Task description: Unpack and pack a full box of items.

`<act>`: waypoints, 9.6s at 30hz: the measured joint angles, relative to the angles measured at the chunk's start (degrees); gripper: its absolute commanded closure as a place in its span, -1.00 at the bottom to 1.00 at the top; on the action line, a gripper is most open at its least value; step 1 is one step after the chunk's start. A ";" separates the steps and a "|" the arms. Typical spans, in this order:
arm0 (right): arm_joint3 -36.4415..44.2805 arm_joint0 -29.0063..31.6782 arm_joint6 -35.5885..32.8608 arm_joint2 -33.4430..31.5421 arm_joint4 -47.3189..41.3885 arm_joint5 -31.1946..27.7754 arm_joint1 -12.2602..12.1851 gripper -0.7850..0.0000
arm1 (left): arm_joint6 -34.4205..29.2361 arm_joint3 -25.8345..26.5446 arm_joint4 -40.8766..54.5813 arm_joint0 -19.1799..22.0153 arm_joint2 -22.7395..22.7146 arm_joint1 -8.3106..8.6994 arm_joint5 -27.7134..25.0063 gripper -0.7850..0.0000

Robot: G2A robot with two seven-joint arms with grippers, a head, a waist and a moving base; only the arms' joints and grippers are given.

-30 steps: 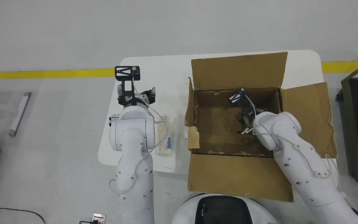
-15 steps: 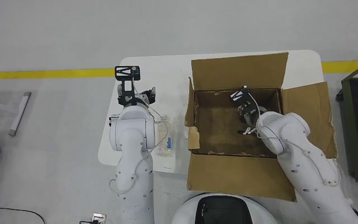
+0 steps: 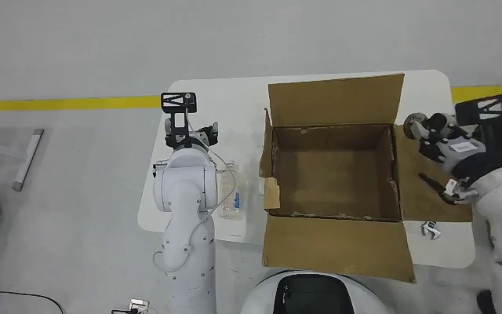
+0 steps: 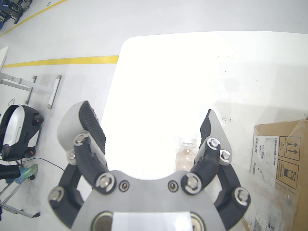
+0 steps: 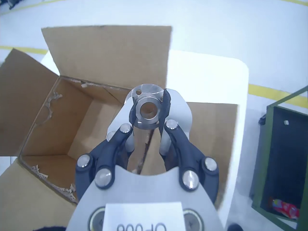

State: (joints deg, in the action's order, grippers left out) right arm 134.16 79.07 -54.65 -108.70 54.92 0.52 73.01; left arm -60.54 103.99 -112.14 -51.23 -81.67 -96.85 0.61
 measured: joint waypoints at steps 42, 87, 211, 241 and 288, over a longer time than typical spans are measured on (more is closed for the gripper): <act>-17.09 14.73 -1.20 -1.37 11.26 3.48 -0.56 -0.75 | 0.00 0.00 0.00 0.00 0.00 0.00 0.00 -1.00; -14.20 15.67 26.50 -16.26 -36.09 -9.12 0.17 0.88 | -22.76 -3.86 2.28 -1.77 -1.47 1.22 -21.55 -1.00; -20.23 6.23 18.96 5.15 -39.36 -2.87 -5.96 1.00 | -27.46 -2.97 54.45 17.97 11.01 26.43 9.03 1.00; -12.87 11.38 22.56 -0.77 -35.87 -1.02 -6.99 -1.00 | -27.46 3.88 76.99 24.04 27.63 29.87 14.23 1.00; -15.02 13.64 24.45 -3.45 -35.76 -1.38 -7.76 -1.00 | -12.05 -22.14 97.20 35.71 53.10 26.85 31.10 1.00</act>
State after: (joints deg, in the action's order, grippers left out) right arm 119.15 92.71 -30.20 -112.15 19.16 -0.86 65.25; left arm -72.60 81.85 -14.94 -15.53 -28.57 -70.00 31.71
